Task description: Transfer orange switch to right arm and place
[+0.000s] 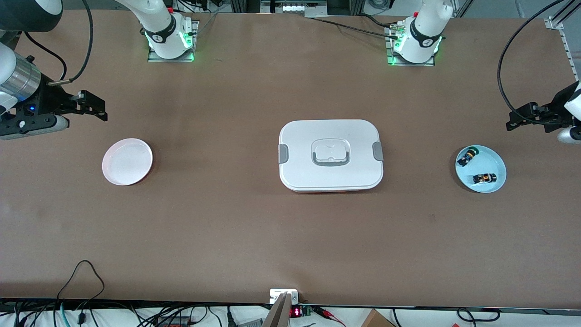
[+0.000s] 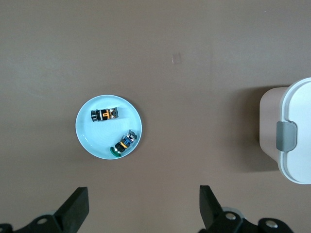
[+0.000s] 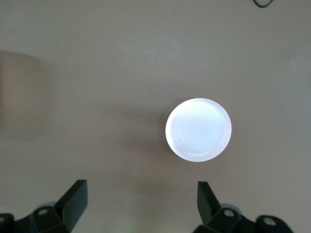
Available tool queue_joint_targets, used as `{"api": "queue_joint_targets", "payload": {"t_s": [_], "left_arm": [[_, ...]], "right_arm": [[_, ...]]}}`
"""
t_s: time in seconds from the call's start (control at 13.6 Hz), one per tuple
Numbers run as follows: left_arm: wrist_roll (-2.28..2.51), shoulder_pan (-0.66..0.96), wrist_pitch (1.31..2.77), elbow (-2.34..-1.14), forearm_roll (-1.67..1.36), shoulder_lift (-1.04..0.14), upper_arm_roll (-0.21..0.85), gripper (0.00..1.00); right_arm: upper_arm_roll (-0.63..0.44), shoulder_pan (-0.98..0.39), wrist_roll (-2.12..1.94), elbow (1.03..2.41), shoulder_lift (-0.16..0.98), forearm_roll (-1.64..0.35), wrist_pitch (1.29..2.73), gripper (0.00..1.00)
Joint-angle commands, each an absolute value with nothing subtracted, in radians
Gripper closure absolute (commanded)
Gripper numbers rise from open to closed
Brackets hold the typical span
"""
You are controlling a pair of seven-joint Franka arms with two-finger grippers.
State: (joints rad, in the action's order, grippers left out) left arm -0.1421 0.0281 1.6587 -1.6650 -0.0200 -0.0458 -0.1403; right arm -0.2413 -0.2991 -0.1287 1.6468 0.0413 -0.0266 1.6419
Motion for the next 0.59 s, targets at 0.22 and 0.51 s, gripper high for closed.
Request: {"api": "queue_joint_targets", "payload": {"t_s": [0.22, 0.51], "left_arm": [[-0.153, 0.025, 1.631, -1.631, -0.031, -0.060, -0.144, 0.00], [-0.152, 0.026, 1.614, -1.631, -0.029, -0.061, -0.144, 0.00]], "right_arm": [[-0.244, -0.304, -0.120, 1.629, 0.041, -0.040, 1.623, 0.00], [-0.244, -0.304, -0.115, 1.631, 0.041, -0.040, 1.623, 0.00]]}}
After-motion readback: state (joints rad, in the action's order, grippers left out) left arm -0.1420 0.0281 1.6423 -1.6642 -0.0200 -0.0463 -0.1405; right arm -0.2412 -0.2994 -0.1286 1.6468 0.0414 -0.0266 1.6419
